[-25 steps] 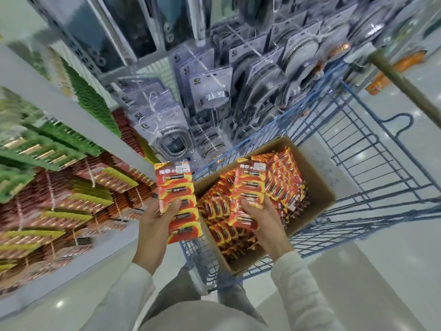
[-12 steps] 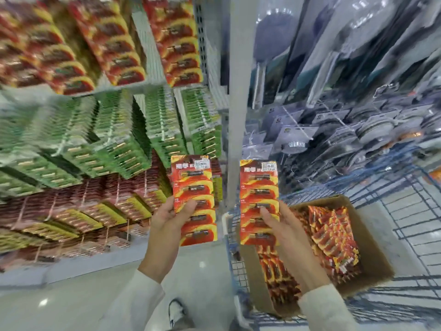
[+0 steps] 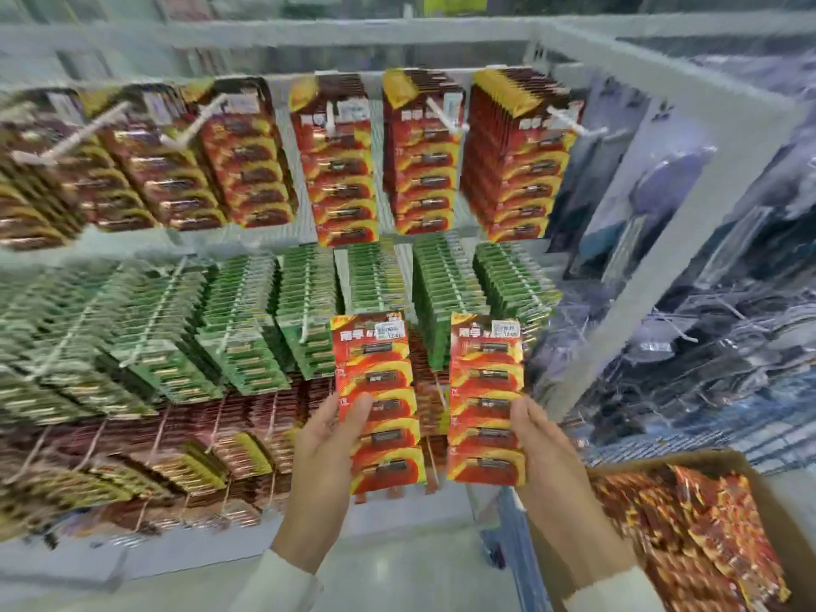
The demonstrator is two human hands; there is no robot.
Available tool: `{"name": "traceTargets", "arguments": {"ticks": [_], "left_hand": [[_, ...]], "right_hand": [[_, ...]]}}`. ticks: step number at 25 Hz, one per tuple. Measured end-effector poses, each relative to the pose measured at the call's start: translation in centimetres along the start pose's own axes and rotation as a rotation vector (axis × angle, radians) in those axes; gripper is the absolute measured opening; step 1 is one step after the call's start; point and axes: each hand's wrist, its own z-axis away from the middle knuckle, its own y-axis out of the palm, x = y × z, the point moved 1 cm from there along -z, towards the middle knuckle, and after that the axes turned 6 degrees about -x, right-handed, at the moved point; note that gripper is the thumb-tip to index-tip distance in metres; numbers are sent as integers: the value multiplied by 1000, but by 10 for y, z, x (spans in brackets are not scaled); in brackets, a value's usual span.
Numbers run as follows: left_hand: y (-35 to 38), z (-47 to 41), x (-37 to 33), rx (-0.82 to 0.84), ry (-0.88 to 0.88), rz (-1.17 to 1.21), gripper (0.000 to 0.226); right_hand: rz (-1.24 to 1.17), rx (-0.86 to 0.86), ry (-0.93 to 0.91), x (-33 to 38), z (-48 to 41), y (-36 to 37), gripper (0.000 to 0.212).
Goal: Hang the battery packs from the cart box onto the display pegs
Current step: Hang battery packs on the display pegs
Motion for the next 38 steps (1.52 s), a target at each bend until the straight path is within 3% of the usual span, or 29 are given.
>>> {"name": "traceTargets", "arguments": {"ticks": [7,17,23,28,36,38], "left_hand": [[6,-7,-56,-59,57,55,30],[54,-23,-138,-15,384,71,40],[54,-30,-144,-55,396,42,29],[50,-30,-141,-67,382,49,29],[67,-78,-150,-88,360,-25,30],[72,-92,-155,-97,375,-53,30]], "right_hand": [[-15,-6,-18,33,-11,34,32],[-159,47,48,66,-20,37,14],[-56,82,-15,68,-17,33,33],[-77,108,42,74,-11,35,14],[17,126,-221,130,-12,62,42],[22,131,-294,145,-12,70,33]]}}
